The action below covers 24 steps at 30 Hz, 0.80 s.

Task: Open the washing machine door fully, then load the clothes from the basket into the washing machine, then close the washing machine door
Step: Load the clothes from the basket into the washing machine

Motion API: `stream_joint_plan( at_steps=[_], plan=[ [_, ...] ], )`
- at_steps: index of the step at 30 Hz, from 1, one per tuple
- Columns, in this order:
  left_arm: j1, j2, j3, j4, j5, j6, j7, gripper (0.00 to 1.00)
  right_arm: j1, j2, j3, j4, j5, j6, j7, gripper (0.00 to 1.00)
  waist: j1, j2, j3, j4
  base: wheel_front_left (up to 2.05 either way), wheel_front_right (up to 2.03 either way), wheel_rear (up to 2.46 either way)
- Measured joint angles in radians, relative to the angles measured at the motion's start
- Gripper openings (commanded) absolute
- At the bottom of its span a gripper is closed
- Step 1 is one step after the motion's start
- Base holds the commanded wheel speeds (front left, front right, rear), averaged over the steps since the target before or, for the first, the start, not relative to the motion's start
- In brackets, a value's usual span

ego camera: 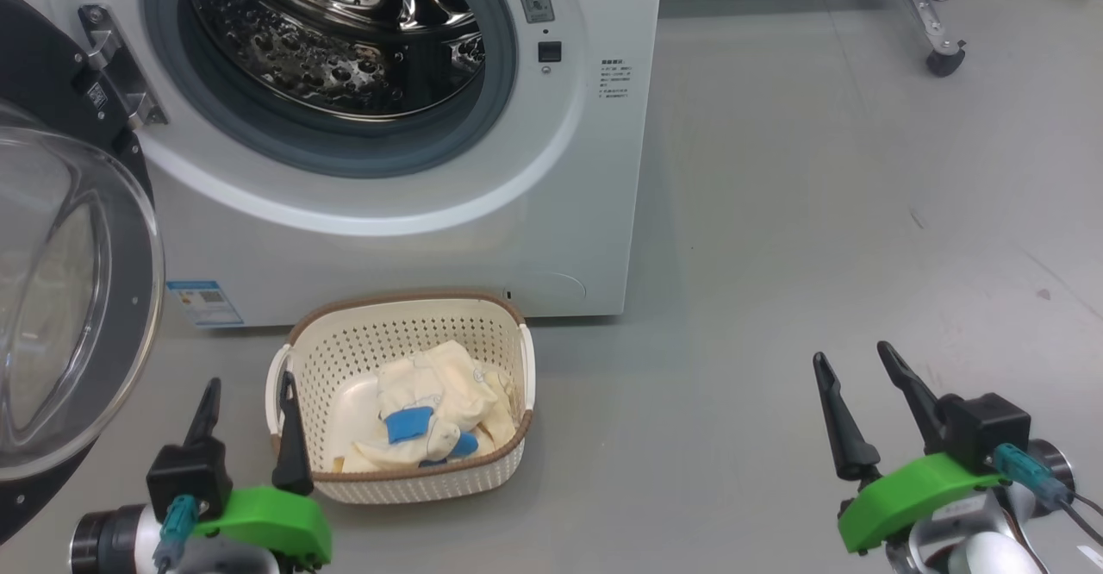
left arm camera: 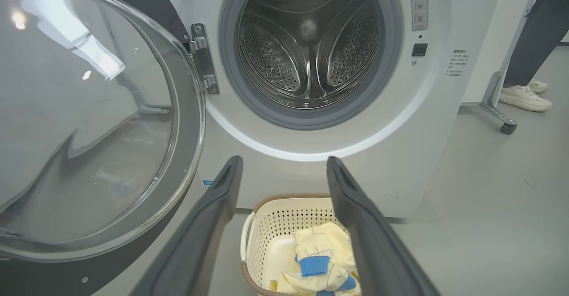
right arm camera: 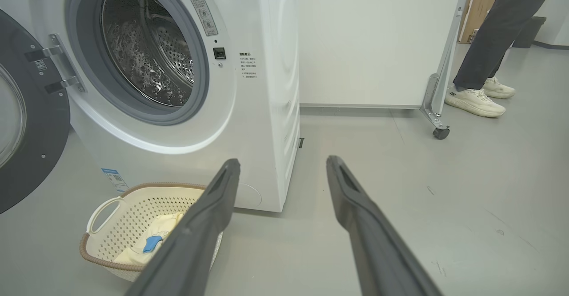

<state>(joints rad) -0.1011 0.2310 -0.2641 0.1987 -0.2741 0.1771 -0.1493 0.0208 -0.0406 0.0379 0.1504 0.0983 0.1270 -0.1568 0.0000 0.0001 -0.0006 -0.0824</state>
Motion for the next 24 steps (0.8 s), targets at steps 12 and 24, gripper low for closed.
stream_joint_plan(
  at_steps=[12,24],
  plan=[
    [0.004,0.007,-0.020,-0.016,0.000,0.000,-0.007,1.00,0.004,0.000,0.001,-0.007,0.000,0.000,0.000,1.00,0.0000,0.0000,0.009,0.000,1.06,-1.06,0.00],
    [-0.006,0.013,-0.028,-0.013,0.006,0.017,0.015,1.00,0.001,0.000,0.001,-0.004,0.006,0.000,-0.001,1.00,0.0000,0.0000,0.028,0.000,1.74,-1.74,0.00]
  ],
)
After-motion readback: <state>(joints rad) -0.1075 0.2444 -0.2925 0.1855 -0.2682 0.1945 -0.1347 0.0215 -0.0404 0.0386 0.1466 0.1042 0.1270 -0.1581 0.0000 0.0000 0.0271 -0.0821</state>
